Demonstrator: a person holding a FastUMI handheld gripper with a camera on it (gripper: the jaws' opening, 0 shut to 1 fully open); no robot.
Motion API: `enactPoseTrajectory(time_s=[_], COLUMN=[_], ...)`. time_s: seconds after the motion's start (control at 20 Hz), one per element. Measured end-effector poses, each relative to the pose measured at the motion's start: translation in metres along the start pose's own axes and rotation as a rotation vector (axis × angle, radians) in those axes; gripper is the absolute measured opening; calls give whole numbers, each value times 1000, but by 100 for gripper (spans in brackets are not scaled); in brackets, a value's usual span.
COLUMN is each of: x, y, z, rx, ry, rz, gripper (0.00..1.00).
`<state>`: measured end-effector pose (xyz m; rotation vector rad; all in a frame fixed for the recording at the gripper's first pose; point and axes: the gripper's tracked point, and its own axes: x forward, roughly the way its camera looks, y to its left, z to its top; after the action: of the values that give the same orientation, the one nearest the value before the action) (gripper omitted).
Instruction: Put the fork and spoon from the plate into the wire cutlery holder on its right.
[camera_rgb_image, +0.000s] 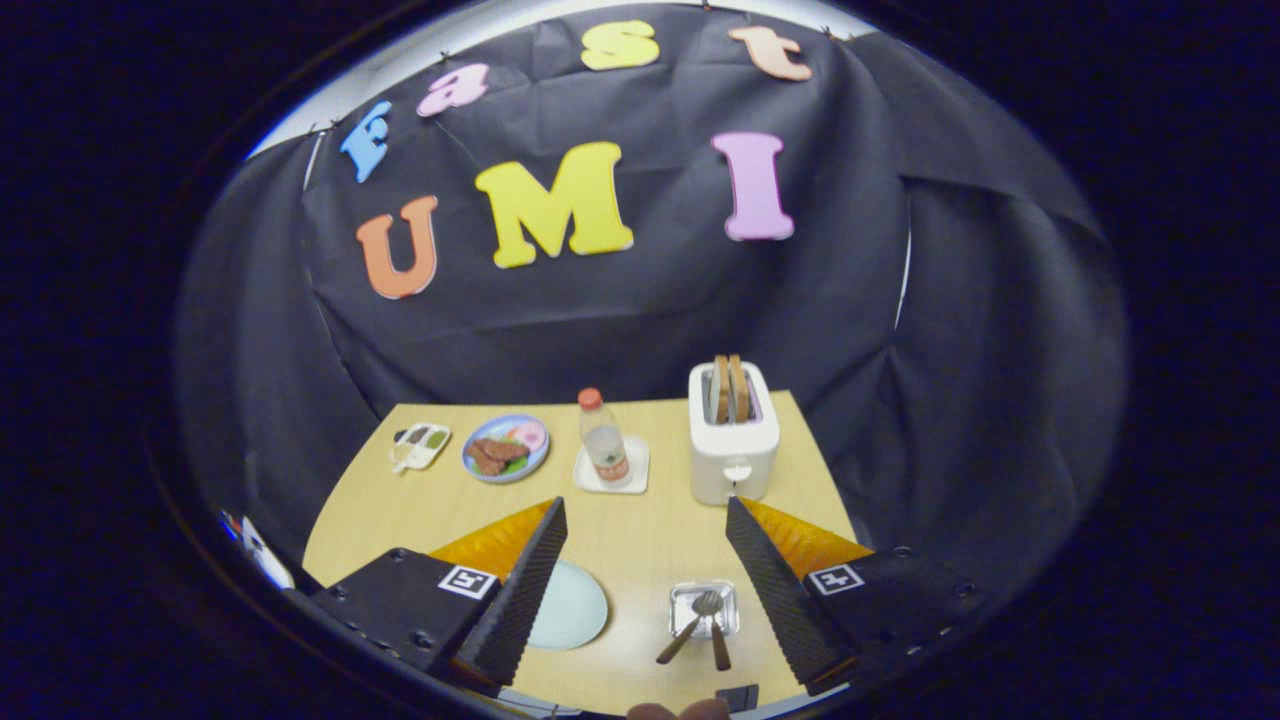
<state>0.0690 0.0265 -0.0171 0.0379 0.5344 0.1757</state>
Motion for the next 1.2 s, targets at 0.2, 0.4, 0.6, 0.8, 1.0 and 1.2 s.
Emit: enactPoseTrajectory(time_s=[0.2,0.4,0.6,0.8,1.0,1.2], x=[-44,-69,-87,-93,-107,-120], y=[20,33,38,39,37,37], z=[30,32,34,23,24,30], rx=[-8,11,-9,33,54,85], ry=[-241,-360,-428,-414,-442,-450], rz=[-16,-43,-72,-96,-118,-118], gripper=[97,97,96,97,97,96])
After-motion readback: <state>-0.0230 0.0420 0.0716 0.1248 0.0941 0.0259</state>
